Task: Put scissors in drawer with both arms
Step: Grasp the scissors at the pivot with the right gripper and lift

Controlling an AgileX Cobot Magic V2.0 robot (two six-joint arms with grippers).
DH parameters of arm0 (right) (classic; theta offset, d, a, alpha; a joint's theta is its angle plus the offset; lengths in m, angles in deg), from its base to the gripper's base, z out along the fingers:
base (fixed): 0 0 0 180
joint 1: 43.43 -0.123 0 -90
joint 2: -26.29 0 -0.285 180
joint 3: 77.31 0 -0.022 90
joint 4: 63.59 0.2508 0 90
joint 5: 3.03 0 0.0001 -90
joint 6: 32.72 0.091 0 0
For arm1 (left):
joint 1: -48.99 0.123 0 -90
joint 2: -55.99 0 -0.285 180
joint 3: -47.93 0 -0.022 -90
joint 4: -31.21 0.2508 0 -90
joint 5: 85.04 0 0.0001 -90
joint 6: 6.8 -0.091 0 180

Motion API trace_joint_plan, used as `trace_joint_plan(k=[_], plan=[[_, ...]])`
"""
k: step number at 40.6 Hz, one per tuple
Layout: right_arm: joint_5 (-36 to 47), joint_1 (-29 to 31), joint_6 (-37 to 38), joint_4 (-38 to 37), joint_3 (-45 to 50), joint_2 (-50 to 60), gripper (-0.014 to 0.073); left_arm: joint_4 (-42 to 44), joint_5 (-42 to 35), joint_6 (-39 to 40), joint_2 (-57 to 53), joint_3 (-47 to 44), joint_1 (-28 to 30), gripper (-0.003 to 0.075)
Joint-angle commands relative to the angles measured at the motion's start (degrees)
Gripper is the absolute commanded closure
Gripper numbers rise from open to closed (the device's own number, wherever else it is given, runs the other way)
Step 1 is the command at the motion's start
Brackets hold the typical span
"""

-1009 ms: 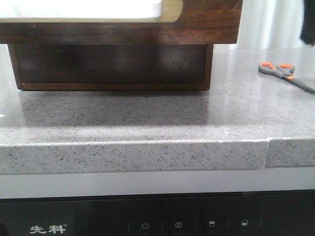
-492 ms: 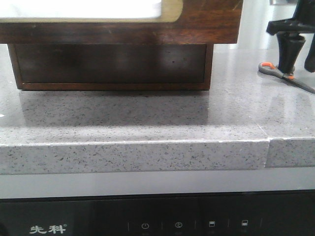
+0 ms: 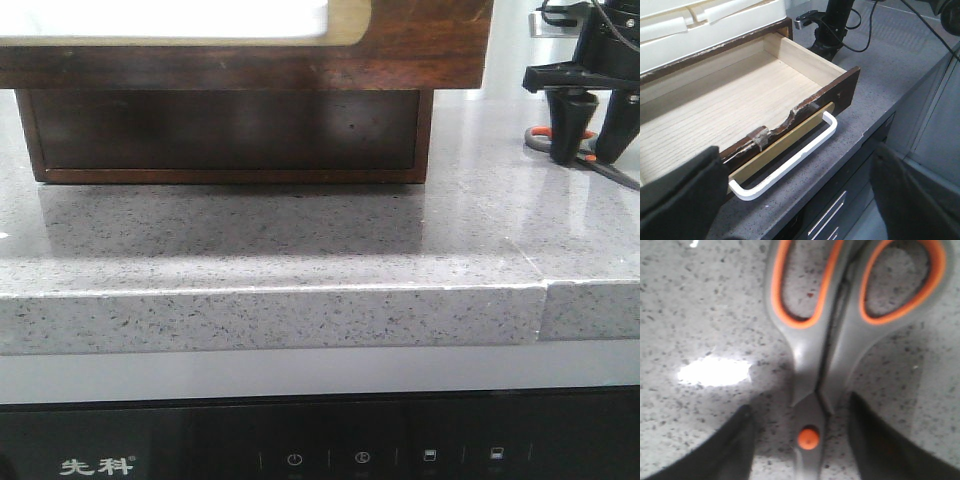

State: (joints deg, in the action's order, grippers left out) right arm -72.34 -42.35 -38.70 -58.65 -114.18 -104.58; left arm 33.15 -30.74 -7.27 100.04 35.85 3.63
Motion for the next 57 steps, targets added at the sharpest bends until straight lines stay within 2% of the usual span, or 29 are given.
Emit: trace_joint_plan(k=[1,7,11,22,39,49,57], plan=[[1.0,0.3,-0.8,0.6,-1.9,2.5,0.0328,-0.4,-4.7,0.5,0.6,1.7,-0.4,0.0156],[1.0,0.3,-0.8,0.7,-1.9,2.5,0.0459,-0.4,-4.7,0.5,0.6,1.7,-0.4,0.0156],[0.7,0.3,-0.8,0.7,-1.9,2.7,0.0500,-0.4,-4.7,0.5,0.6,1.7,-0.4,0.0156],[0.2,0.3,-0.8,0.7,-1.9,7.4,0.0503,-0.4,-4.7,0.5,0.6,1.7,-0.4,0.0156],[0.5,-0.7,-2.6,1.0,-1.9,23.0,0.0503,-0.4,-4.7,0.5,0.6,1.7,-0.4,0.0156],[1.8,-3.8,-3.0,1.1,-1.9,31.8,0.0503,-0.4,-4.7,0.5,0.6,1.7,-0.4,0.0156],[3.0,-8.7,-3.9,1.1,-1.9,38.4,0.0503,-0.4,-4.7,0.5,0.6,1.7,-0.4,0.0156]])
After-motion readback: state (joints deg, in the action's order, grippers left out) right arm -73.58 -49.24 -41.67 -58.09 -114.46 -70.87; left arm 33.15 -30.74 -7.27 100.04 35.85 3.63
